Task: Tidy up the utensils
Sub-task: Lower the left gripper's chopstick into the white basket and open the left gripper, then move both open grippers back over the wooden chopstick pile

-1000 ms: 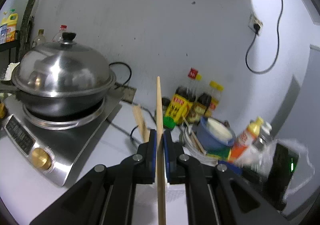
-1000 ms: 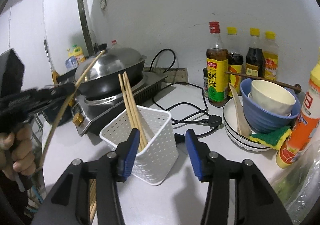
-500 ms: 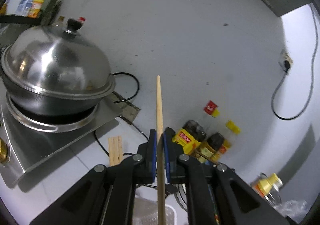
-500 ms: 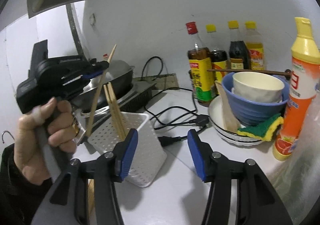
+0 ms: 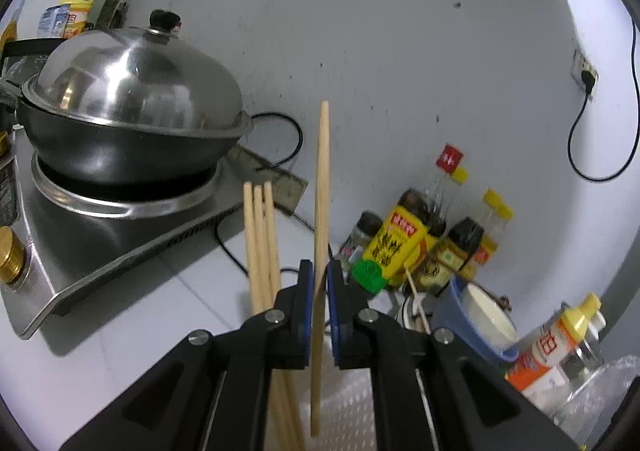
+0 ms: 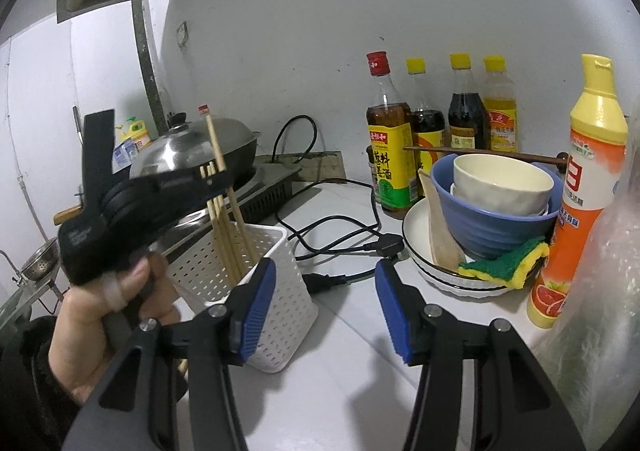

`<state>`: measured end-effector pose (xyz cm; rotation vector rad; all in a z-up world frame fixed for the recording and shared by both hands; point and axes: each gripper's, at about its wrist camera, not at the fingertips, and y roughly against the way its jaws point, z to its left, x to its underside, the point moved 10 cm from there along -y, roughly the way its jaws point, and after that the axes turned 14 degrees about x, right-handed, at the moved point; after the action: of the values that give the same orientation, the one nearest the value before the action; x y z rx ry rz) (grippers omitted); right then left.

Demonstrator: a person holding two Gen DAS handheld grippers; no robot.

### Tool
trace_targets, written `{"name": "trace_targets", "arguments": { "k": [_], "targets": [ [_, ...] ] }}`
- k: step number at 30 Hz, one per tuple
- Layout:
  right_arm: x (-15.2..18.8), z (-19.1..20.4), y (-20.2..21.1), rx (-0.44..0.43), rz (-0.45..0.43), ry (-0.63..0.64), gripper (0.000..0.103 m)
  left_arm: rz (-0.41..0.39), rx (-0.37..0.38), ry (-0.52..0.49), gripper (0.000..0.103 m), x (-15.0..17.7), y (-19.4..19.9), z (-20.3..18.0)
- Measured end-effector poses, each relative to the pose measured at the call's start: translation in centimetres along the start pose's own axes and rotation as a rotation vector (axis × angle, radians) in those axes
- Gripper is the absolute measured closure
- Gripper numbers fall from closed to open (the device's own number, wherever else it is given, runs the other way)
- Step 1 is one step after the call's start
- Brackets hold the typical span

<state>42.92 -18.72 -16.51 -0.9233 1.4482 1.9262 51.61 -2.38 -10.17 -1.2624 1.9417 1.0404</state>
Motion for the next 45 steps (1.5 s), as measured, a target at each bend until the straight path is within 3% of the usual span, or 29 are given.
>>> {"name": "trace_targets", "arguments": {
  "k": [3,5,12,17,26,45],
  "targets": [
    [0.2,-0.5,-0.4,0.022,0.012,-0.007,0.053,0.036,0.017,-0.006,0.085,0.6,0.6,0.0],
    [0.3,-0.6,-0.5,0.026,0.016,-0.011,0.053,0.059,0.040,-0.012,0.067,1.0,1.2,-0.1],
    [0.5,-0.1,-1.0,0.019,0.027,-0.018,0.054,0.125,0.066,-0.053,0.063,1.9,3.5,-0.4],
    [0.7,0.2,-1.2,0.036,0.048,-0.019,0.054,0.156,0.081,-0.115,0.053,2.3,5.9,-0.6],
    [0.1,2.3,0.8,0.059,0.040,0.004,0.054,0.200,0.103,-0.161,0.050,3.2,10.1,-0.3],
    [1.7,8.8,6.4,0.082,0.054,0.115,0.054,0.201,0.135,-0.192,0.050,4.5,18.9,2.2]
  ]
}}
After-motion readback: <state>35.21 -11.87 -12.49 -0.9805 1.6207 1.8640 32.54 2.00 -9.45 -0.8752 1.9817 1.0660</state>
